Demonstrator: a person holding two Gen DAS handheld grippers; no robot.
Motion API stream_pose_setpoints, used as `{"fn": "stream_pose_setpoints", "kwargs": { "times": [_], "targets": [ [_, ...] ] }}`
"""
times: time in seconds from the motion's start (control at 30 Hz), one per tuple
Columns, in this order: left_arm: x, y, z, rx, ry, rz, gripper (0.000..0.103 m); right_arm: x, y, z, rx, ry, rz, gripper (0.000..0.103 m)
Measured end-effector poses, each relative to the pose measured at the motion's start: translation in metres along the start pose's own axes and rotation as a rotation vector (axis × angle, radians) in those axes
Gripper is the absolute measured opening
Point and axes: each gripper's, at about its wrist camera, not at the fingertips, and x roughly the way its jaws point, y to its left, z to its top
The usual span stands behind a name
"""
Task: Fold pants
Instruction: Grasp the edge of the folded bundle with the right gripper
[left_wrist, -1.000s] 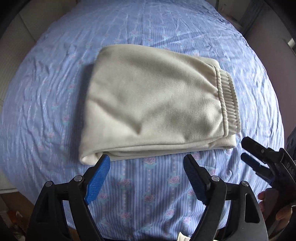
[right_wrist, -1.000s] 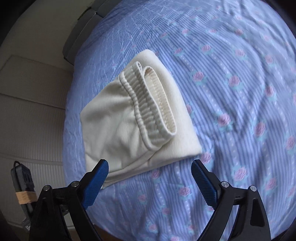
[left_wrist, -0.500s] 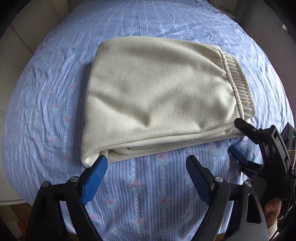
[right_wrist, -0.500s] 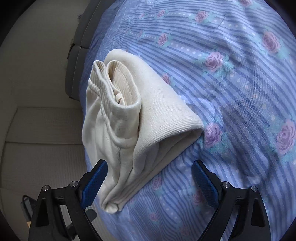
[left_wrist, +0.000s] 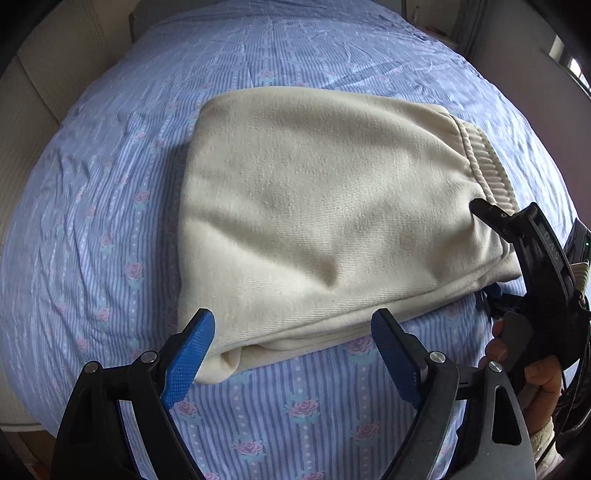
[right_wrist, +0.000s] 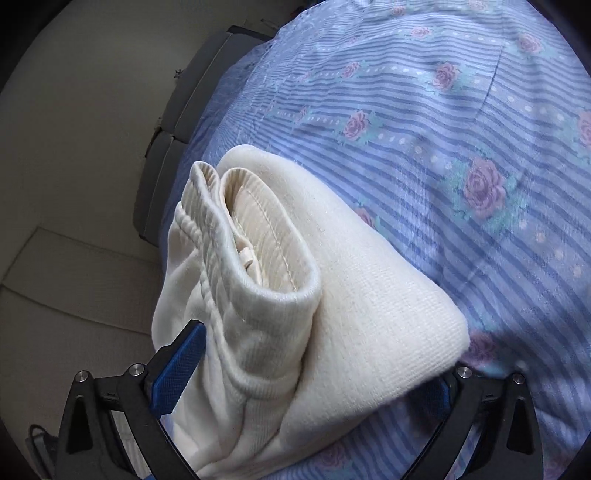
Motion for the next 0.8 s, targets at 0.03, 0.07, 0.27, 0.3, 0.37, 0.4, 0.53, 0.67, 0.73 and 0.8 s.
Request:
{"fn": "stream_pose_setpoints", "kwargs": {
  "times": [0.03,0.07,0.27,0.3,0.37,0.4,0.53,0.67,0.73,0.8],
  "targets": [
    [0.000,0.005,0.002,-0.011,0.000,-0.001,0.087,0.001,0.005,0.003,0.005,0.001,-0.019,0.097],
    [0.000,0.011,0.004,-0.024,-0.001,-0.002,0.087,0.001,0.009,0.006,0.010,-0.003,-0.040,0.090],
    [0.001,0.055,0.024,-0.140,-0.008,-0.022,0.087,-0.008,0.054,0.019,-0.104,0.022,-0.220,0.052],
    [0.002,0.064,0.028,-0.158,-0.011,-0.033,0.087,-0.009,0.067,0.016,-0.187,0.016,-0.273,0.050],
    [0.007,0.084,0.037,-0.186,-0.014,-0.053,0.087,-0.002,0.092,0.012,-0.314,0.020,-0.377,0.048],
    [0.009,0.093,0.041,-0.200,-0.014,-0.070,0.087,0.000,0.097,0.012,-0.338,0.022,-0.416,0.047],
    [0.025,0.128,0.062,-0.228,0.007,-0.187,0.087,0.007,0.100,0.011,-0.375,0.035,-0.517,0.047],
    [0.048,0.155,0.083,-0.261,0.044,-0.339,0.087,0.006,0.100,0.002,-0.399,0.029,-0.578,0.047],
    [0.065,0.164,0.092,-0.267,0.072,-0.396,0.087,0.011,0.100,0.001,-0.411,0.027,-0.610,0.047],
    [0.080,0.168,0.101,-0.266,0.095,-0.463,0.087,0.011,0.104,-0.004,-0.427,0.025,-0.637,0.047]
  ]
}}
